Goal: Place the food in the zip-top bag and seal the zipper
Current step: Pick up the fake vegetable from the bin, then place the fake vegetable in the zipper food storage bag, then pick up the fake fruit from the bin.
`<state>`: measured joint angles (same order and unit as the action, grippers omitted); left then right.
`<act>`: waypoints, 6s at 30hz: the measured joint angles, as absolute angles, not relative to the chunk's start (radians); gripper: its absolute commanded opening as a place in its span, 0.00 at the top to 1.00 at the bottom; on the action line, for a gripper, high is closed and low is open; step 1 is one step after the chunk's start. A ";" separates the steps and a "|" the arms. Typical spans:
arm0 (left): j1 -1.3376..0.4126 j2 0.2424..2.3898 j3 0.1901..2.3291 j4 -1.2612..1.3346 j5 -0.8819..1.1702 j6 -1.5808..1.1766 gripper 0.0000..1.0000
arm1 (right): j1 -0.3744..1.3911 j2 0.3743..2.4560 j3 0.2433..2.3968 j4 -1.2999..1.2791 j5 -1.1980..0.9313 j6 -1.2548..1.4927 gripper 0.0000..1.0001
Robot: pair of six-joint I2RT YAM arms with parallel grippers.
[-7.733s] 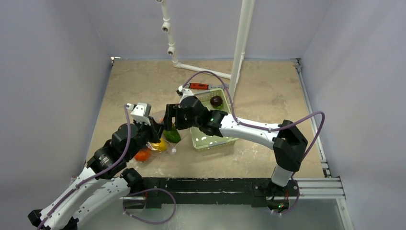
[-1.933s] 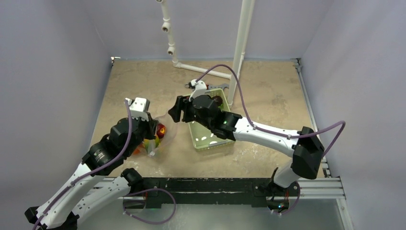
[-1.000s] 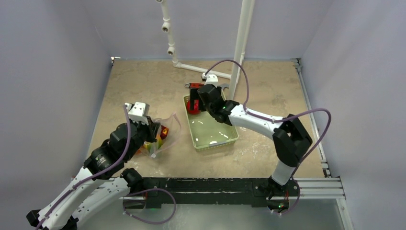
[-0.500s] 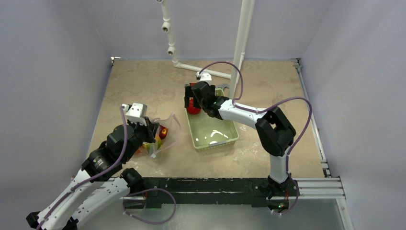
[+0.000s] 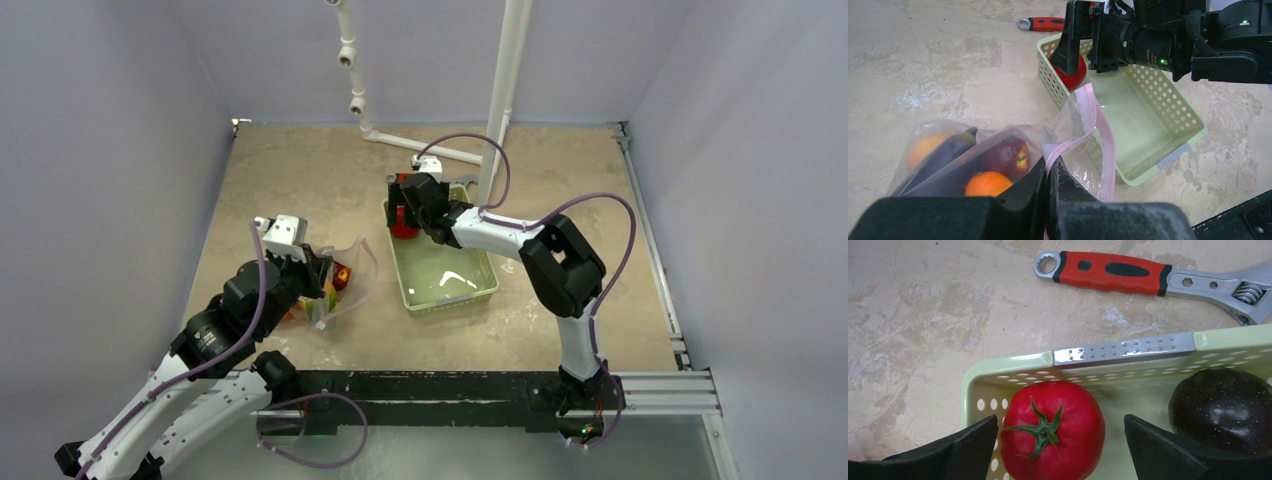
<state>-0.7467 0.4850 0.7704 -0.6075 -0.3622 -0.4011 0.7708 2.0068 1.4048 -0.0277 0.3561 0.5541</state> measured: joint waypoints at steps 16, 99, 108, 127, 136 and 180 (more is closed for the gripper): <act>-0.747 0.505 0.770 -0.607 -0.362 -0.401 1.00 | 0.764 2.051 1.402 0.004 0.341 0.564 0.46; -0.747 0.514 0.770 -0.607 -0.362 -0.402 1.00 | 1.206 1.553 1.200 0.057 0.366 0.500 0.01; -0.747 0.511 0.770 -0.607 -0.362 -0.402 1.00 | 1.169 1.426 1.199 -0.047 0.532 0.545 0.01; -0.747 0.511 0.770 -0.607 -0.360 -0.402 1.00 | 0.908 1.715 1.227 -0.239 0.677 0.549 0.03; -0.747 0.511 0.770 -0.607 -0.350 -0.402 1.00 | 0.879 1.882 1.383 -0.284 0.802 0.503 0.04; -0.747 0.502 0.770 -0.607 -0.343 -0.402 1.00 | 0.745 2.174 1.521 -0.164 0.807 0.281 0.43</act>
<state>-0.7467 0.5018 0.7704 -0.6071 -0.3428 -0.4015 0.7448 2.1738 1.5208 -0.1638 0.8070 0.2806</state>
